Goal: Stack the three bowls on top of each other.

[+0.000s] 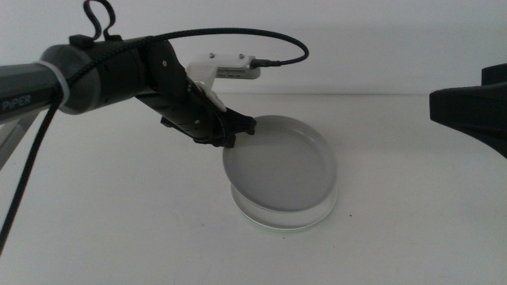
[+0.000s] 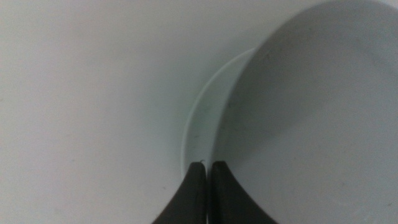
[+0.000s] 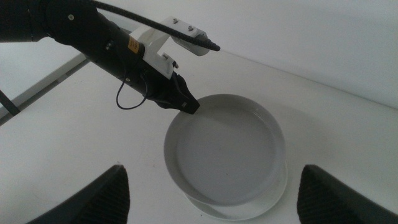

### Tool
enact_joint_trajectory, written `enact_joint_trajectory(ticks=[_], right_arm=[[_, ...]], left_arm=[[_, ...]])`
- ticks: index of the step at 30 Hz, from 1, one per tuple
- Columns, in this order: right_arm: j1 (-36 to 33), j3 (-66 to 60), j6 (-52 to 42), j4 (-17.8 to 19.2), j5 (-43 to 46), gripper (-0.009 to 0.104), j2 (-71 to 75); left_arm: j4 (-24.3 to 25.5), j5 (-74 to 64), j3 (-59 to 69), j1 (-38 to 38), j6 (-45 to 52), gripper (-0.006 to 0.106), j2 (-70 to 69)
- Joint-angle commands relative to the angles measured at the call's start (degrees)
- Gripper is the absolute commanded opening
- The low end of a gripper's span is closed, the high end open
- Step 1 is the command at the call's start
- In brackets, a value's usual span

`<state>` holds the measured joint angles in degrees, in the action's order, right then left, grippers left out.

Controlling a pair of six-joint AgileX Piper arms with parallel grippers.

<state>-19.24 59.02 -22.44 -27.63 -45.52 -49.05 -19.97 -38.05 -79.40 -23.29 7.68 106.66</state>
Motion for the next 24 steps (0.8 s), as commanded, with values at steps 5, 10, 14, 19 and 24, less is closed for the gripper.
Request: enact_joint_trajectory(ticks=[5, 10, 14, 19, 24], right_arm=[[0.3, -0.1, -0.1, 0.1, 0.5, 0.093, 0.2], [0.3, -0.1, -0.1, 0.1, 0.5, 0.093, 0.2], [0.3, -0.1, -0.1, 0.1, 0.5, 0.093, 0.2], [0.3, -0.1, -0.1, 0.1, 0.5, 0.093, 0.2], [0.3, -0.1, -0.1, 0.1, 0.5, 0.093, 0.2]], left_arm=[[-1.0, 3.4, 0.1, -2.0, -0.7, -0.002, 0.2], [-0.7, 3.9, -0.1, -2.2, -0.7, -0.002, 2.6], [0.0, 4.5, -0.1, -1.9, -1.2, -0.002, 3.7], [0.8, 5.3, -0.1, -1.8, -1.7, -0.002, 4.8], [0.8, 5.2, -0.1, -1.8, -1.7, 0.001, 4.9]])
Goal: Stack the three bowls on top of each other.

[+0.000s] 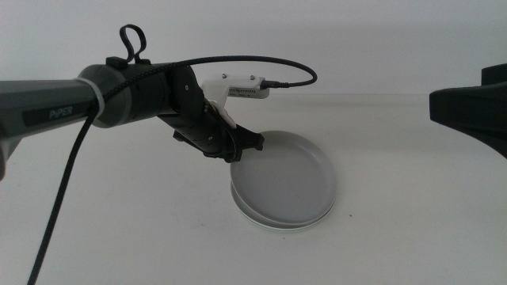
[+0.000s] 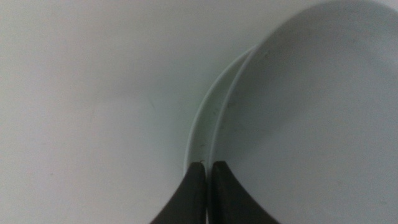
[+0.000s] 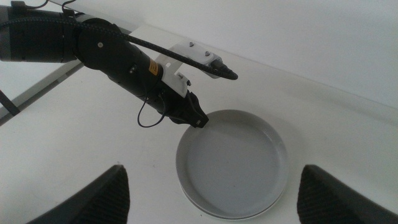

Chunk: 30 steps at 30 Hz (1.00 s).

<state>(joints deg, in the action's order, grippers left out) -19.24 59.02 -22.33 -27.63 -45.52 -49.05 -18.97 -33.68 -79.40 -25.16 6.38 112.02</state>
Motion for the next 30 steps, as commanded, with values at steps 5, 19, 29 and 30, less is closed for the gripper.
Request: enact_joint_trajectory(ticks=[5, 19, 29, 30], right_arm=[[0.3, -0.1, -0.2, 0.1, 0.5, 0.093, 0.2], [0.3, -0.1, -0.2, 0.1, 0.5, 0.093, 0.2], [0.3, -0.1, -0.2, 0.1, 0.5, 0.093, 0.2], [0.3, -0.1, -0.2, 0.1, 0.5, 0.093, 0.2]], left_arm=[[0.0, 0.3, -0.1, 0.1, -0.4, 0.017, -0.4], [3.0, -10.6, -6.4, 3.0, 0.7, 0.094, -3.3], [1.7, -11.1, 1.2, 18.8, -0.2, 0.094, -20.1], [1.4, -10.3, 3.8, 20.0, 0.2, 0.094, -22.5]])
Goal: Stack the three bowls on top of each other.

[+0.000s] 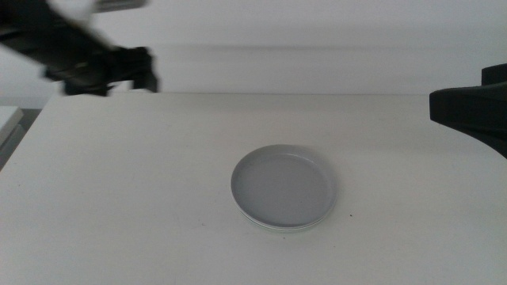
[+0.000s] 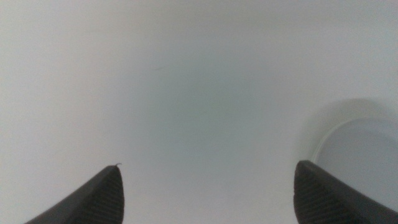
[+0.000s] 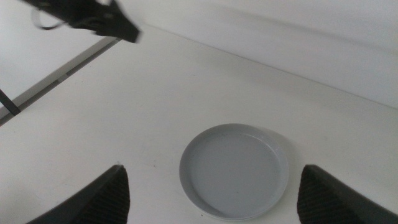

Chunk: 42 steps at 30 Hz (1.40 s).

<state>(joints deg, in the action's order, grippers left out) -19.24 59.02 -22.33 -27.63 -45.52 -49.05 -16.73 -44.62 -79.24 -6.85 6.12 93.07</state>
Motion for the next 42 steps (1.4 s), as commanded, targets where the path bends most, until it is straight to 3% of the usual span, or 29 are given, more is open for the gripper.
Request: enact_joint_trajectory(ticks=[1, 14, 21, 42], right_arm=[[0.3, -0.1, -0.2, 0.1, 0.5, 0.093, 0.2], [0.3, -0.1, 2.2, -0.5, 3.0, 0.093, 0.2], [0.3, -0.1, 7.3, 5.1, 5.9, 0.093, 0.2], [0.3, -0.1, 7.3, 5.4, 6.1, 0.093, 0.2]], left_arm=[[-1.3, 1.7, 5.7, 2.6, 1.0, 0.094, -5.6], [-3.8, 15.2, 34.2, 3.7, 1.5, 0.094, -39.6], [-3.3, 18.6, 41.3, 3.7, 1.6, 0.094, -52.7], [-3.3, 19.6, 41.4, 3.7, 3.5, 0.094, -56.4]])
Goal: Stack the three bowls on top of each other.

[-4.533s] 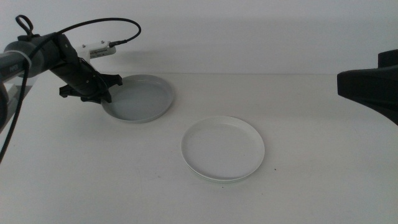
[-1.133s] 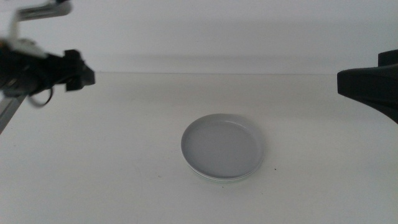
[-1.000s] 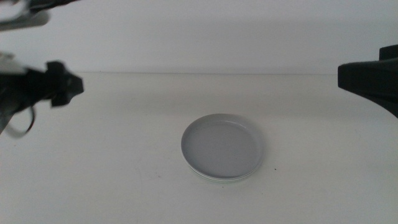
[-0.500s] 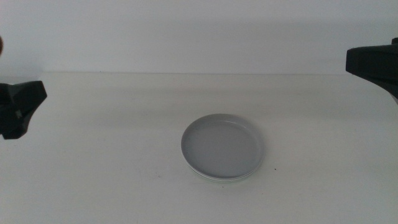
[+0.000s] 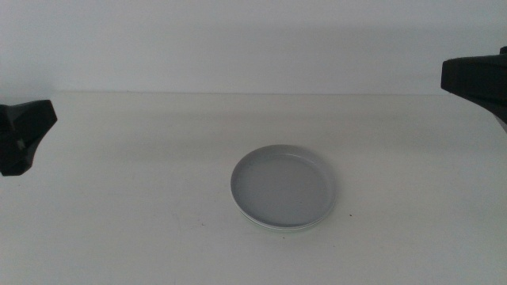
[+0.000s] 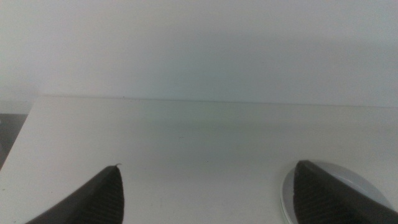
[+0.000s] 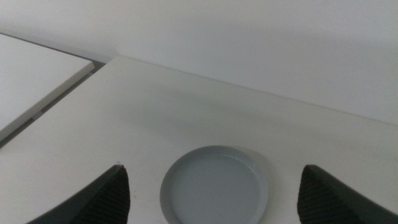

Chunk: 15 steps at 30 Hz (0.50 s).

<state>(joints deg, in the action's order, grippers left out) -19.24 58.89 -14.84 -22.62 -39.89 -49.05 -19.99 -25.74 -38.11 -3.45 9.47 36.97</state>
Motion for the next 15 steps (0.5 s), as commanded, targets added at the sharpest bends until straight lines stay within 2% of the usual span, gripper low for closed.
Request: enact_joint_trajectory(ticks=[1, 4, 8, 12, 15], right_arm=[[0.3, -0.5, -0.1, 0.4, 0.5, 0.093, 0.4], [0.3, -1.9, -0.1, 2.2, 0.6, 0.093, 1.5], [0.3, -6.6, -0.1, 6.8, 2.6, 0.093, 2.8], [1.2, -17.0, -0.1, 12.7, 16.5, 0.093, 7.8], [5.7, -25.3, -0.1, 14.1, 20.8, 0.093, 13.7]], left_arm=[[0.0, 0.8, 0.3, 0.3, 0.1, 0.094, -0.3], [0.0, 0.8, 0.3, 0.3, 0.1, 0.094, -0.3], [0.1, 0.0, 1.4, 0.3, 0.1, 0.094, -1.4], [2.4, 0.3, 7.8, 0.3, 0.1, 0.094, -7.8], [5.7, 3.8, 15.3, 0.3, 0.1, 0.094, -12.8]])
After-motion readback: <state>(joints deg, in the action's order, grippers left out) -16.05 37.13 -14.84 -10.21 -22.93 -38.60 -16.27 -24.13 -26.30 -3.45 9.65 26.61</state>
